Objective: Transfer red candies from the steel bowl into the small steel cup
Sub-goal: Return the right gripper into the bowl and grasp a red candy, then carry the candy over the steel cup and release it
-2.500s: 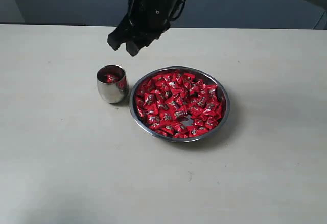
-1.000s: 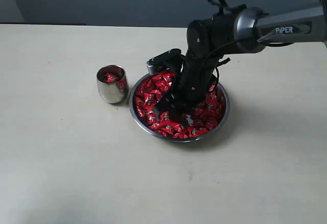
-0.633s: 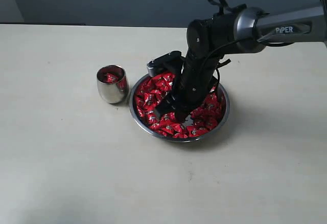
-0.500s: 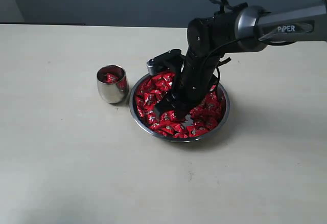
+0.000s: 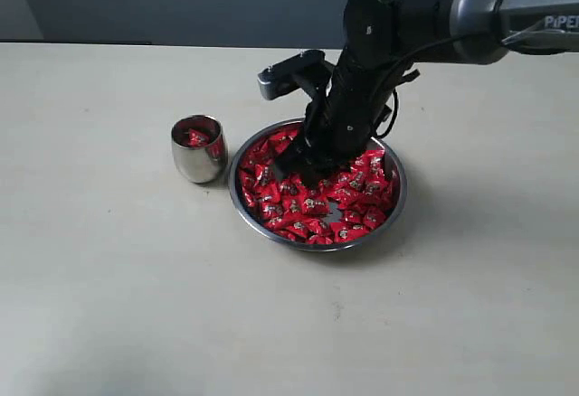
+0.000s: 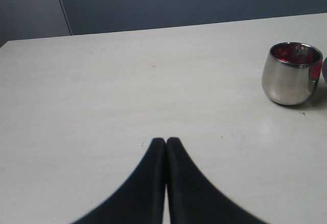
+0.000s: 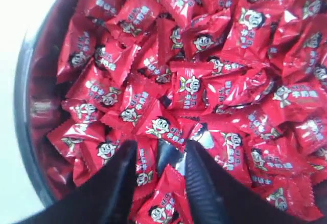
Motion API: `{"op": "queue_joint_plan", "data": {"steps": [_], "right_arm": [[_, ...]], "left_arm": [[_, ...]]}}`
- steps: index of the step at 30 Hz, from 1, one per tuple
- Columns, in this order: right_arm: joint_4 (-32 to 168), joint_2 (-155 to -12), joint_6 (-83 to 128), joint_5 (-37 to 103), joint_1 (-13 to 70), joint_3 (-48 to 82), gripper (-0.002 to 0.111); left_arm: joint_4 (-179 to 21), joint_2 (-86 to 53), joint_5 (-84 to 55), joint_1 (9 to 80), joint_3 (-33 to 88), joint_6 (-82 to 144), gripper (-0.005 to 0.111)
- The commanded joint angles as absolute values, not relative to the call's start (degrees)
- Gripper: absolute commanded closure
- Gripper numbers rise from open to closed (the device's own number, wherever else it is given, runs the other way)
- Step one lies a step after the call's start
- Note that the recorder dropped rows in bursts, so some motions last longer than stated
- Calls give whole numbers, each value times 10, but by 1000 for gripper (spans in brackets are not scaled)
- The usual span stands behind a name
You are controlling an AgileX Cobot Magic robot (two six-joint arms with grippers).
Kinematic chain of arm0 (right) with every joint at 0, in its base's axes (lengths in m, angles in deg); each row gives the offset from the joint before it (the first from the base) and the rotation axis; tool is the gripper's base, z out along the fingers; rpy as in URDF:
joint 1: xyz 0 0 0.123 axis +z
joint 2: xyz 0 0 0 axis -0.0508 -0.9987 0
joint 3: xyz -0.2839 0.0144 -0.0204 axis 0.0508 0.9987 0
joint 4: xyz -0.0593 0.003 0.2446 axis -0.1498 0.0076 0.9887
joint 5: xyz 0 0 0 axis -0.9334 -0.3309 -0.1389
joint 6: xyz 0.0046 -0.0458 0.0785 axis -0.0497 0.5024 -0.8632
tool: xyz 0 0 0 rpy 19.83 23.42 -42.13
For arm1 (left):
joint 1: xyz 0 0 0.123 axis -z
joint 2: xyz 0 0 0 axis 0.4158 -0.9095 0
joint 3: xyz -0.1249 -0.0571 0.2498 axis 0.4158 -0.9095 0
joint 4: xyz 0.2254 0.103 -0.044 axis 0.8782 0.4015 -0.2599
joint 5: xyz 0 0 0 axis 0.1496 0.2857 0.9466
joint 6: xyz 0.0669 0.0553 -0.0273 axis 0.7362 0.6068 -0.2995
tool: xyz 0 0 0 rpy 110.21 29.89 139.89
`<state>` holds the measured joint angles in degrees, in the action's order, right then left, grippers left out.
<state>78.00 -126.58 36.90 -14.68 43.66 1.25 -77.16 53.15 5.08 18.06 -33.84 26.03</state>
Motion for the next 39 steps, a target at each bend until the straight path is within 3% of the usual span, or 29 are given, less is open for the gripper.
{"op": "queue_joint_plan", "data": {"steps": [1,12,14,18,29,33,39], "right_arm": [[771,-1296,372,-140,436,15,58],[770,-1335,372,-113,436,15,59],[771,-1338,372,-113,436,15,68],[773,-1338,372,-113,436,15,108],[772,-1240,371,-131,436,15,108],[813,-1203,371,-58,440,9,108],[823,-1263,379,-90,487,-129,108]], "left_arm": [[-770,534,48,184,-334,260,106],[-770,534,48,184,-334,260,106],[-770,534,48,184,-334,260,106],[-770,534,48,184,-334,260,106],[-770,534,47,184,-334,260,106],[-770,534,47,184,-334,260,106],[-770,534,47,184,-334,260,106]]}}
